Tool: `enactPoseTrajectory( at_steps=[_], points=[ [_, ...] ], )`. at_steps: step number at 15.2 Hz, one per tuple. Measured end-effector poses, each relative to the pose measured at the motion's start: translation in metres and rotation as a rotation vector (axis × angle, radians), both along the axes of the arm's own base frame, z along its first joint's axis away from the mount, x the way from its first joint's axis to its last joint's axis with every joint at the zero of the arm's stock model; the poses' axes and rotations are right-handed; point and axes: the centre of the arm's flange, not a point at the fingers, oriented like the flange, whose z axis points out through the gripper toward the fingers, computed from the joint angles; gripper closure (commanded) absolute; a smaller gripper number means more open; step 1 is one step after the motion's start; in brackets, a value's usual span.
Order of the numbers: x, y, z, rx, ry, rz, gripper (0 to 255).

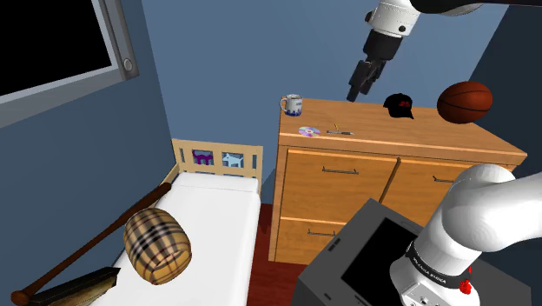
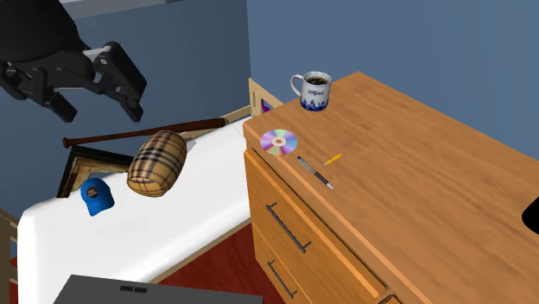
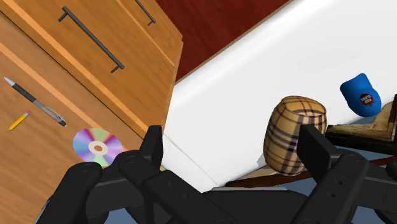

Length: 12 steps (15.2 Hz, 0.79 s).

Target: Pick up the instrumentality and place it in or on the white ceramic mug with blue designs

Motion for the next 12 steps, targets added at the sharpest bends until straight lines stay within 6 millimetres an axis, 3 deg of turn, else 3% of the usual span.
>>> enactPoseTrajectory(
  at_steps=[3,12],
  points=[
    [0.009,0.005,-0.012,-0.039,0.001,0.004,0],
    [0.079,0.029,-0.108,-0.319,0.005,0.037,0]
  ],
)
